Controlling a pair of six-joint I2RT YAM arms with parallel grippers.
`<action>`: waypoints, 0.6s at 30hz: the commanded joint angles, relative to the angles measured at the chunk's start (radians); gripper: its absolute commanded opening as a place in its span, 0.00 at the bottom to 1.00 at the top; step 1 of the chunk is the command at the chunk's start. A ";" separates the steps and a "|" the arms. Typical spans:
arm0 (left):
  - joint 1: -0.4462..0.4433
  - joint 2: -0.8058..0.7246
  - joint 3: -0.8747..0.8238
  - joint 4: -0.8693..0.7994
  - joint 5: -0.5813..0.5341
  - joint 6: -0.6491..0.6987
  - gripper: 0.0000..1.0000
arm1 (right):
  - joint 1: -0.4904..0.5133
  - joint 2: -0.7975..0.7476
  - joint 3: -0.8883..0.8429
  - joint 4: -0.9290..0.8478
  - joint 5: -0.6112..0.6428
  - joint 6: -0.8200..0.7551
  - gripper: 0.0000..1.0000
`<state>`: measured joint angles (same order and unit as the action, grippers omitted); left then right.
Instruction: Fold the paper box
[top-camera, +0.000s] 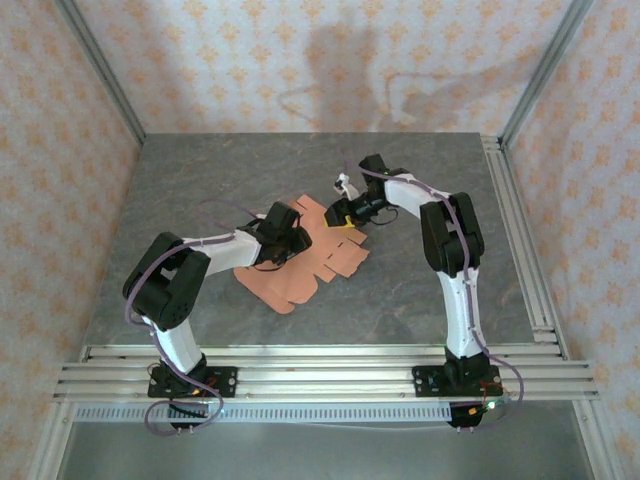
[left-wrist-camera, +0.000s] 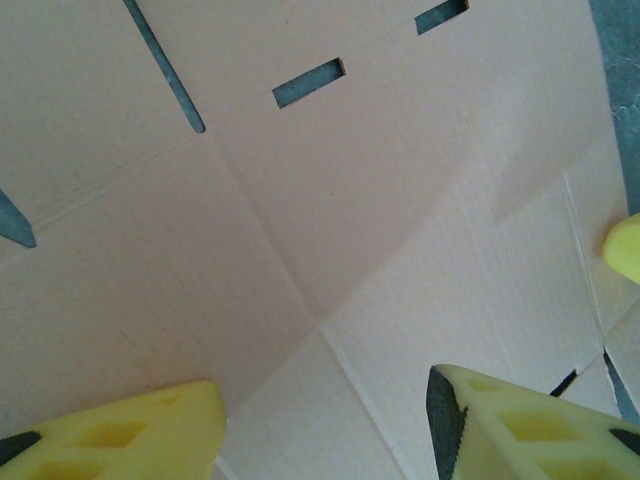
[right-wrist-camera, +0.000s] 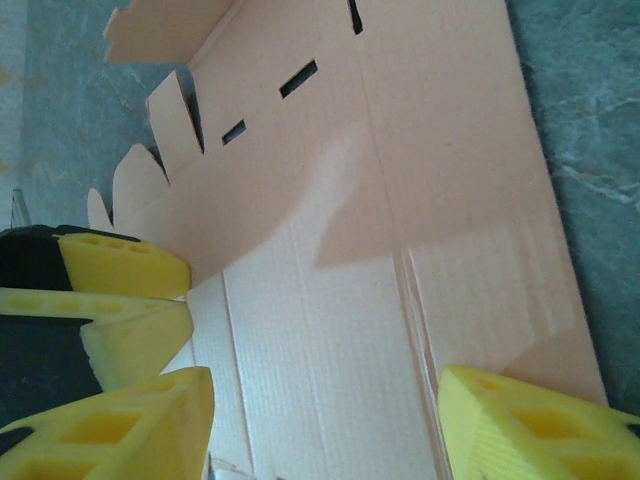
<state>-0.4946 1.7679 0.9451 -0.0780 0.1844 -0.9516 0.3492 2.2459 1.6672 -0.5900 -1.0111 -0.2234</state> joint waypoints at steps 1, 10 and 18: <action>0.002 0.025 -0.048 -0.082 0.006 0.023 0.59 | -0.033 -0.071 -0.044 0.145 0.041 0.061 0.62; 0.003 0.005 -0.049 -0.089 0.005 0.030 0.59 | -0.039 0.033 0.052 0.045 0.036 0.039 0.62; 0.004 -0.002 -0.052 -0.086 0.012 0.038 0.59 | -0.039 0.046 0.058 -0.001 -0.044 -0.002 0.61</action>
<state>-0.4946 1.7542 0.9276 -0.0628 0.1875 -0.9382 0.3077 2.2787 1.6978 -0.5339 -1.0000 -0.1871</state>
